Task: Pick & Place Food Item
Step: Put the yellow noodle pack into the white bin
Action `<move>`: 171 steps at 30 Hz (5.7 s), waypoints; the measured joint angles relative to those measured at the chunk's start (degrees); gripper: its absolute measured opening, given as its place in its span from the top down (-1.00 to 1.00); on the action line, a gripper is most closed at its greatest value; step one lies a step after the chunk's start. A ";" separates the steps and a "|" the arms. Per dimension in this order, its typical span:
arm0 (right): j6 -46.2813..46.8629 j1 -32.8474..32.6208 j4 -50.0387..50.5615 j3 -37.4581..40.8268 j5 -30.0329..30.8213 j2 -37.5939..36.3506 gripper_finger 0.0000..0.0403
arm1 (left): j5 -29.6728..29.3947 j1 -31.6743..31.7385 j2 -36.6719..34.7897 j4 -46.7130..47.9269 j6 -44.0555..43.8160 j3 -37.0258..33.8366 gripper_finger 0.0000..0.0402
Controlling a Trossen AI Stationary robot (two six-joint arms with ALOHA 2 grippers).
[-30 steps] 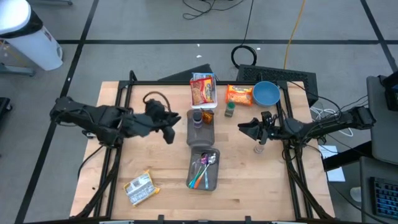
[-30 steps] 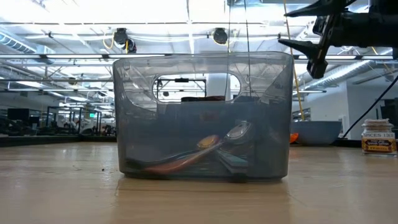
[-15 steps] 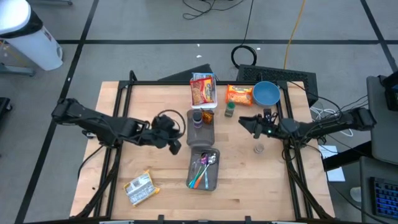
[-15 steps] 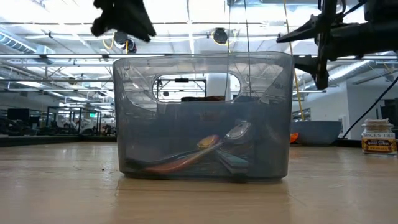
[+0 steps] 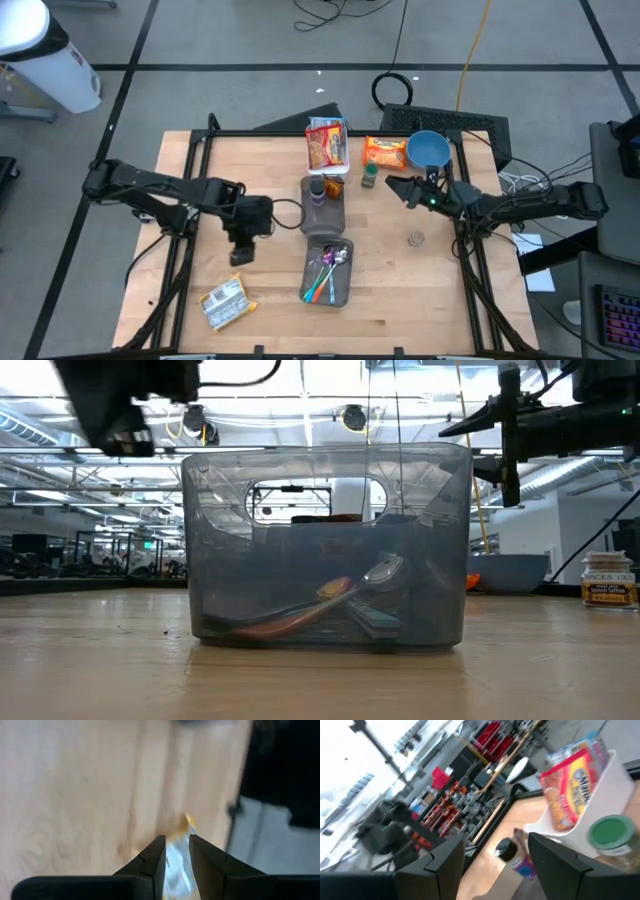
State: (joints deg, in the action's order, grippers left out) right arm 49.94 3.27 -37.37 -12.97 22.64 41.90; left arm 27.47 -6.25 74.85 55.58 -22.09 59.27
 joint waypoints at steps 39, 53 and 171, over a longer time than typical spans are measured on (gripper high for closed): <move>3.38 -15.21 -0.10 0.00 -7.57 0.03 -0.04 | 10.59 -10.88 22.03 4.19 33.88 -0.02 -0.21; 2.81 -19.52 -0.10 0.00 1.58 0.02 -0.04 | 8.77 -9.31 22.03 2.20 38.10 -3.21 -0.01; -37.43 -14.84 4.78 -35.32 2.19 30.01 -0.04 | 6.71 12.65 7.80 8.88 6.92 36.54 1.00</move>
State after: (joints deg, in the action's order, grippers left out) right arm 12.51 -11.57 -32.59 -48.29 24.83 71.91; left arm 34.18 6.40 82.65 64.46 -15.17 95.81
